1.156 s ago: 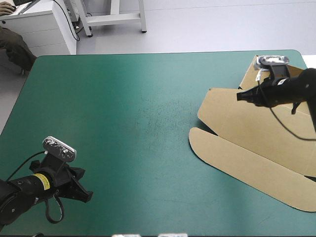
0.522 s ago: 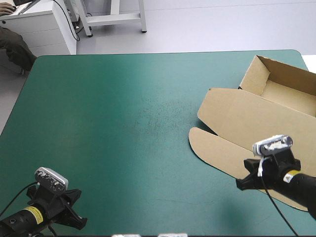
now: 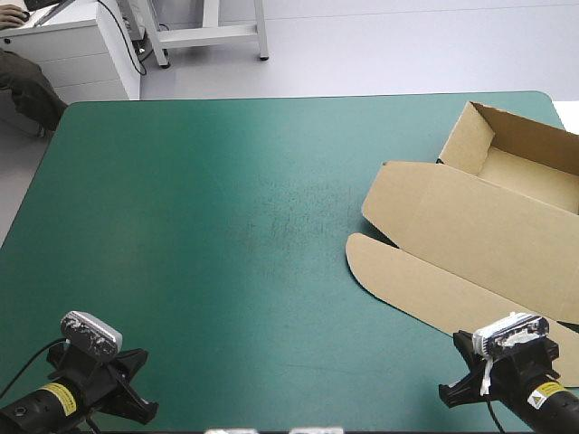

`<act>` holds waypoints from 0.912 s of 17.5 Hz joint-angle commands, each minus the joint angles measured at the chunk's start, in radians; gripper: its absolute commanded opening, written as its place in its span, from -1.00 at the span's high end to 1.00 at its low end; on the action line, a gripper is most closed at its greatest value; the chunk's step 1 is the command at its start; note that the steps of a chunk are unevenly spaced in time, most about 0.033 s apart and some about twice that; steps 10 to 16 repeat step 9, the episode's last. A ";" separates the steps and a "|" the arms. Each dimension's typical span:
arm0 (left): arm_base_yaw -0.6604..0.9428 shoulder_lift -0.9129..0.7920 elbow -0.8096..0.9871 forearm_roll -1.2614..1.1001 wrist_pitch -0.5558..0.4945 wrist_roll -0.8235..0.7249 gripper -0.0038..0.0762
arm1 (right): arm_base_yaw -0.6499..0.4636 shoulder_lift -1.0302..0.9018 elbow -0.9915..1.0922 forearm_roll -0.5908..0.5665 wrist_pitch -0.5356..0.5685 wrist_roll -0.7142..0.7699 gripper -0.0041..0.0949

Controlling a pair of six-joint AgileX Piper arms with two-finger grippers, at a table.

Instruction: Fold the box

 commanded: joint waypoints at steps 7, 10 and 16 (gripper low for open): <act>-0.002 0.006 -0.025 -0.010 -0.053 -0.005 0.92 | 0.003 0.008 -0.023 0.052 -0.061 0.004 0.96; -0.002 0.006 -0.025 -0.010 -0.053 -0.005 0.92 | 0.003 0.008 -0.023 0.053 -0.061 0.004 0.96; -0.002 0.006 -0.025 -0.010 -0.053 -0.005 0.92 | 0.003 0.008 -0.023 0.053 -0.061 0.004 0.96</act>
